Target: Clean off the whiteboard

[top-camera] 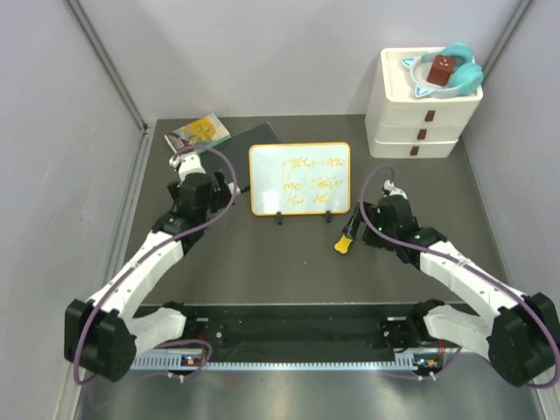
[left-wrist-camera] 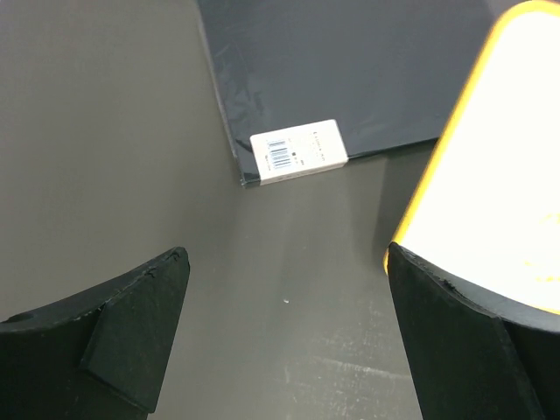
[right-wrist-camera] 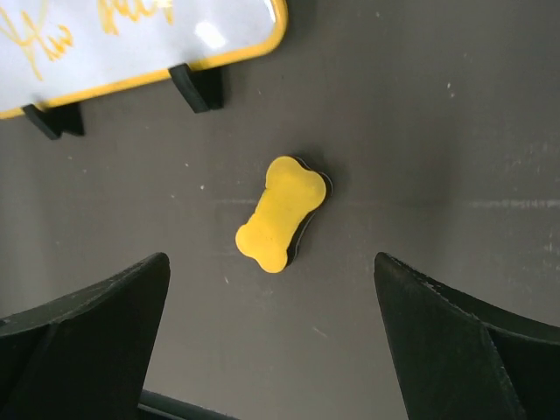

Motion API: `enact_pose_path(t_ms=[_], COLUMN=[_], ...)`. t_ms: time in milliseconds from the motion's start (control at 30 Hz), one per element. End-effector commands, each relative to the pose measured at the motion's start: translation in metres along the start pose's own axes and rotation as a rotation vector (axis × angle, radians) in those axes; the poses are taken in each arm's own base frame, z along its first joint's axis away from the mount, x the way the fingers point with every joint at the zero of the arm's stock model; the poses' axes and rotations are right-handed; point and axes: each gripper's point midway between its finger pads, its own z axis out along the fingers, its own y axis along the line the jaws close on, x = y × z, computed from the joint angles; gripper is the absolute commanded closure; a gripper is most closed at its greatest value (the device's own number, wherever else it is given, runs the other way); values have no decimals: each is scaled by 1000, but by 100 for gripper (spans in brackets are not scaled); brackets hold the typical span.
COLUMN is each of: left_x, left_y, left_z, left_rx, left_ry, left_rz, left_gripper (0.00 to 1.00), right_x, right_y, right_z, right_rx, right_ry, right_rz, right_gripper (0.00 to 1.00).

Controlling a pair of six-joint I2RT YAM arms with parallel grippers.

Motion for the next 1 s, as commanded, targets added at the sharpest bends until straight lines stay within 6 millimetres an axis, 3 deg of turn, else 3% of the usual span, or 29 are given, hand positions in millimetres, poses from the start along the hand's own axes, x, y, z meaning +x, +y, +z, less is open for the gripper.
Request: enact_pose_path(t_ms=[0, 100, 267, 433, 500, 700, 733, 967], left_x=[2, 27, 32, 19, 16, 16, 16, 16], left_y=[6, 19, 24, 12, 13, 13, 14, 13], left_z=[9, 14, 11, 1, -2, -2, -2, -2], left_rx=[-114, -206, -181, -66, -58, -58, -66, -57], left_ry=[94, 249, 272, 203, 184, 187, 185, 181], left_rz=[10, 118, 218, 201, 204, 207, 206, 203], left_gripper=[1, 1, 1, 1, 1, 1, 1, 1], right_x=[-15, -15, -18, -23, -16, 3, -2, 8], right_y=[10, 14, 16, 24, 24, 30, 32, 13], right_z=[-2, 0, 4, 20, 30, 48, 48, 46], right_rx=[57, 78, 108, 99, 119, 223, 248, 377], right_ry=[-16, -21, -30, -12, 28, 94, 68, 94], right_rz=[35, 31, 20, -22, -31, -104, -110, -129], right_gripper=[1, 1, 3, 20, 33, 32, 31, 31])
